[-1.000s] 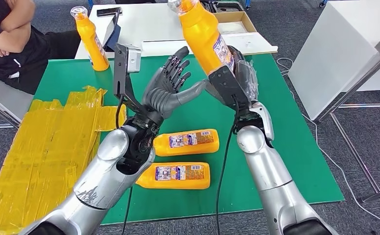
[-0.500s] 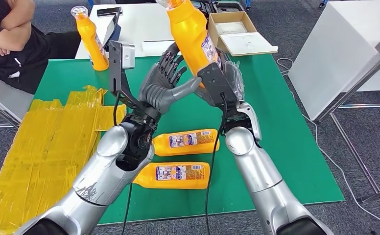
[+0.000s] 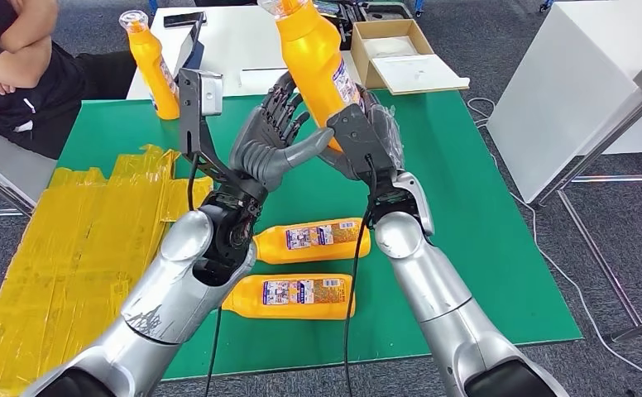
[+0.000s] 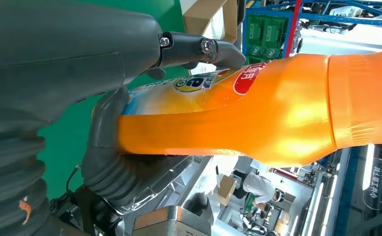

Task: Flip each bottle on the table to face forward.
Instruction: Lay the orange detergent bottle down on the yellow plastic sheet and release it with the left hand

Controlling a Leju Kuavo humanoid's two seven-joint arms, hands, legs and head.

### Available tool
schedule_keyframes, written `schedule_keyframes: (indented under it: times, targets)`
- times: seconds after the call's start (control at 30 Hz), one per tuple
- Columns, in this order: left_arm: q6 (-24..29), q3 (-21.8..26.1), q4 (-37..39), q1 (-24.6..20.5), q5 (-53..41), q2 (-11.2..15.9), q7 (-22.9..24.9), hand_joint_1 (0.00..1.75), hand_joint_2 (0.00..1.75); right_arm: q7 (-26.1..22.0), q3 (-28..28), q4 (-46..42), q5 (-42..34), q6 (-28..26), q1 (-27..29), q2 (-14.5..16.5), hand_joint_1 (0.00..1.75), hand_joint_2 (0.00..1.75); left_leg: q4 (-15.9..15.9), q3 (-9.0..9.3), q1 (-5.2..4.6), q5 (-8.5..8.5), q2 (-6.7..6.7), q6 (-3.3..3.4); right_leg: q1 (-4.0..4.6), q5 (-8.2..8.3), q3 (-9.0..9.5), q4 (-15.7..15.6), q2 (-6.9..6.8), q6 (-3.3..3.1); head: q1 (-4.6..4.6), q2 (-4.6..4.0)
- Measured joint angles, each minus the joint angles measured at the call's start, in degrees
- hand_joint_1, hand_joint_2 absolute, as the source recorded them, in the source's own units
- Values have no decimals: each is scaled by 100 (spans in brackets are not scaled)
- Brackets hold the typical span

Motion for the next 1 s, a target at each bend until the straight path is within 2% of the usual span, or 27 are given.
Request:
schedule_keyframes:
  times: [1.0]
  targets:
    - [-40, 16, 27, -23, -91, 90, -148, 0, 175, -156, 56, -38, -85, 6, 15, -78, 175, 175, 0, 0, 0, 0, 0, 0, 0, 0, 0, 0, 0, 0, 1, 0]
